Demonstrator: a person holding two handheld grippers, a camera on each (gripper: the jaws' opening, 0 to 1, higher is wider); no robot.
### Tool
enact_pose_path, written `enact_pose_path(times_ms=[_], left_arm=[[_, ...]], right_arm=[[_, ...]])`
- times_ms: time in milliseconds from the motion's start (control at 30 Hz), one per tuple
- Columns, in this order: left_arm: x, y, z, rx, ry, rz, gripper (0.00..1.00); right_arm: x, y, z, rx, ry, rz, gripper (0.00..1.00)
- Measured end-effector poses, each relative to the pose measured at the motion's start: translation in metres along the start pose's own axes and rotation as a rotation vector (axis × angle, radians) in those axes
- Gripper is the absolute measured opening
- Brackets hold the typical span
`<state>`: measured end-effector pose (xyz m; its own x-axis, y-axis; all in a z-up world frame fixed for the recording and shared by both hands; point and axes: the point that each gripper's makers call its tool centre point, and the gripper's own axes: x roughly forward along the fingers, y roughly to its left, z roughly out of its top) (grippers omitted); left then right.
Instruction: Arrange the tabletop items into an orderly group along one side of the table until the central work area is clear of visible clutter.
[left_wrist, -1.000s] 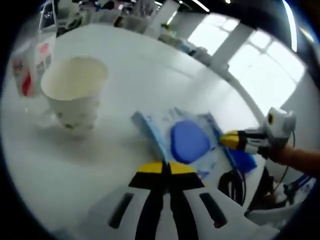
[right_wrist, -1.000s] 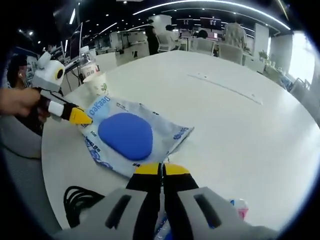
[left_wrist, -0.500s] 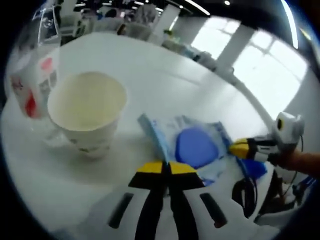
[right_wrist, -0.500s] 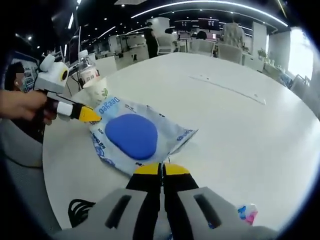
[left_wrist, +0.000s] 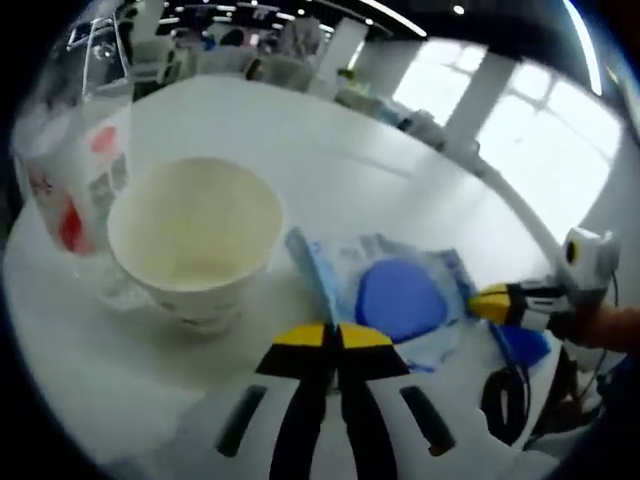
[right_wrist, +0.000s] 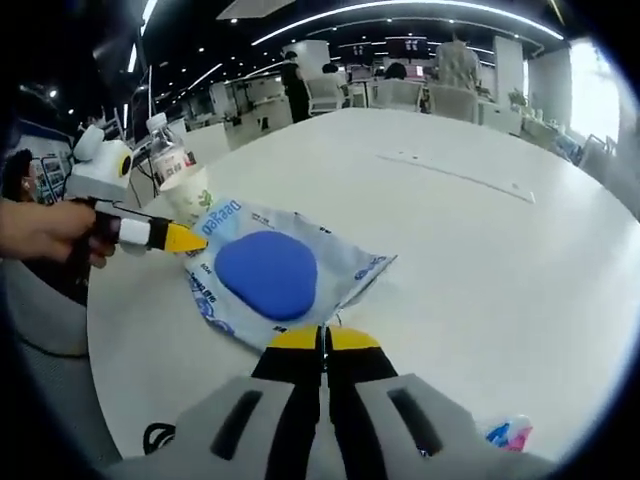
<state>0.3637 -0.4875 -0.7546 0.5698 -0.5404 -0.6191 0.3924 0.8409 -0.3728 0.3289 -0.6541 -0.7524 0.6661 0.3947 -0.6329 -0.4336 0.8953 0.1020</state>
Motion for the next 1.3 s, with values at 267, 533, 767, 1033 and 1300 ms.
enact_pose_path(times_ms=[267,533,767,1033,1300], left_arm=[[-0.002,0.009,0.002,0.013,-0.011,0.027,0.00],[-0.002,0.013,0.004,0.013,-0.022,0.037,0.01],[-0.002,0.013,0.003,0.014,-0.021,0.038,0.01],[-0.001,0.013,0.003,0.014,-0.021,0.041,0.01],[-0.003,0.015,0.003,0.022,-0.022,0.042,0.04]], right_arm=[[0.006,0.007,0.003,0.009,-0.006,0.011,0.00],[0.007,0.010,-0.001,0.004,0.003,0.019,0.00],[0.007,0.008,-0.004,-0.009,0.012,0.011,0.01],[0.007,0.007,-0.006,-0.012,0.018,0.004,0.02],[0.007,0.006,-0.010,-0.034,0.027,-0.013,0.06]])
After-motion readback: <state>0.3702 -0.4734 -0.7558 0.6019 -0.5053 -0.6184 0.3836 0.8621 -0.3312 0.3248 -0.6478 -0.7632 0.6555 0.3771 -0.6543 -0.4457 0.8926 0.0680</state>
